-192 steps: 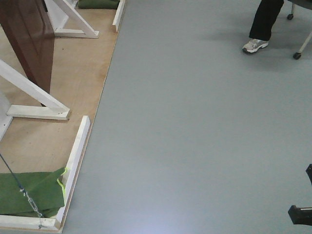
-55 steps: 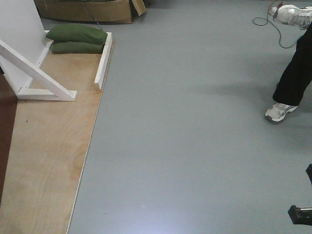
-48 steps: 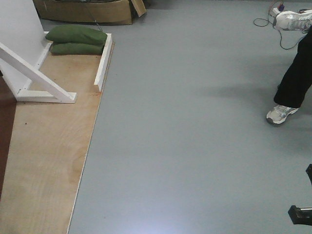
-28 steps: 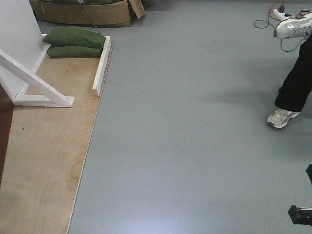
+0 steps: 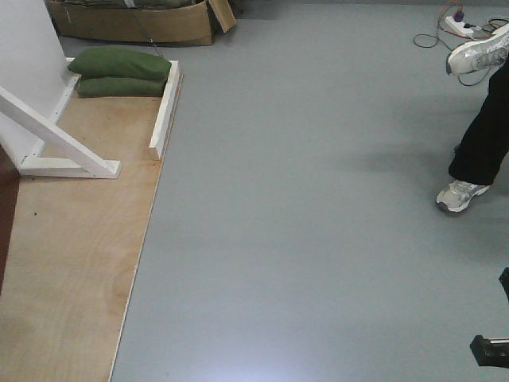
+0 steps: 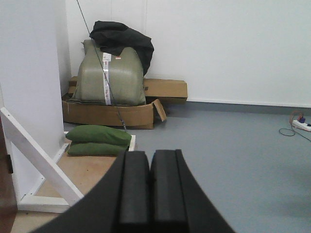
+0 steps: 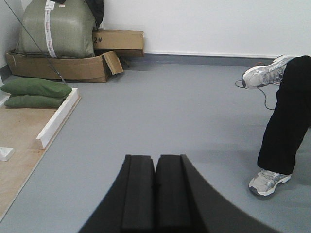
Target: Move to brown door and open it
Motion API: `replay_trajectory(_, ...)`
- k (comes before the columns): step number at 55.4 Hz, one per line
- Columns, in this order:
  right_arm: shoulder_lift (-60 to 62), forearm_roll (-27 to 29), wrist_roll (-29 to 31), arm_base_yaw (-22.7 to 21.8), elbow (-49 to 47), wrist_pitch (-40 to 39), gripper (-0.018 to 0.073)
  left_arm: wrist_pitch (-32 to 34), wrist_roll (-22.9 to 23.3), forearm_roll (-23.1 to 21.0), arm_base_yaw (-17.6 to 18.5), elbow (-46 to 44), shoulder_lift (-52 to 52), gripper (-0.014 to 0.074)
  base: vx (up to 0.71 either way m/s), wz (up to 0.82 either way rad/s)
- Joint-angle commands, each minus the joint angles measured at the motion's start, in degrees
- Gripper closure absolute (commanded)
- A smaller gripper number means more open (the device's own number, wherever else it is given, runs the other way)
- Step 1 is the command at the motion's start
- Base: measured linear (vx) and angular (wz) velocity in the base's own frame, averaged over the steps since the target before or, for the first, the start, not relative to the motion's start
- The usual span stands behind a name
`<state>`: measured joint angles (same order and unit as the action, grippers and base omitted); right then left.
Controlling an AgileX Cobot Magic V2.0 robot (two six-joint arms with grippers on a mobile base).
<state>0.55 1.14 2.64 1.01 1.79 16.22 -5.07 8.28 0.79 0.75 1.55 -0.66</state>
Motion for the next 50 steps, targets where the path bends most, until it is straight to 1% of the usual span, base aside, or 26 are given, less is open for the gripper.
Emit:
replay_trajectory(1,0.9,-0.4,0.3,-0.1,0.2,-4.7,0.0559,5.1,0.3,0.0,0.3,-1.0,-0.8,0.06,0.0,0.0)
replay_trajectory(8,0.9,-0.4,0.3,-0.1,0.2,-4.7,0.0559,4.5,0.3,0.0,0.3,-1.7,-0.2,0.06,0.0,0.0)
replay_trajectory(16,0.9,-0.4,0.3,-0.1,0.2,-4.7,0.0559,3.4,0.3,0.0,0.3,-4.9,4.1,0.06,0.0,0.0)
replay_trajectory(22,0.9,-0.4,0.3,-0.1,0.2,-4.7,0.0559,3.3,0.3,0.0,0.1,-8.8,8.4,0.06,0.0,0.0)
replay_trajectory(29,0.9,-0.4,0.3,-0.1,0.2,-4.7,0.0559,3.3,0.5,-0.4,-1.5,-16.0,13.4,0.06,0.0,0.0)
replay_trajectory(34,0.9,-0.4,0.3,-0.1,0.2,-4.7,0.0559,3.4,0.5,-0.4,-3.2,-22.9,18.0,0.06,0.0,0.0)
replay_trajectory(41,0.9,-0.4,0.3,-0.1,0.2,-4.7,0.0559,4.2,0.5,-0.4,-6.6,-33.3,26.3,0.06,0.0,0.0)
replay_trajectory(45,0.9,-0.4,0.3,-0.1,0.2,-4.7,0.0559,4.1,0.6,-0.4,-9.7,-39.0,31.2,0.06,0.0,0.0)
replay_trajectory(50,0.9,-0.4,0.3,-0.1,0.2,-4.7,0.0559,4.1,1.0,-0.4,-14.4,-45.9,36.8,0.06,0.0,0.0)
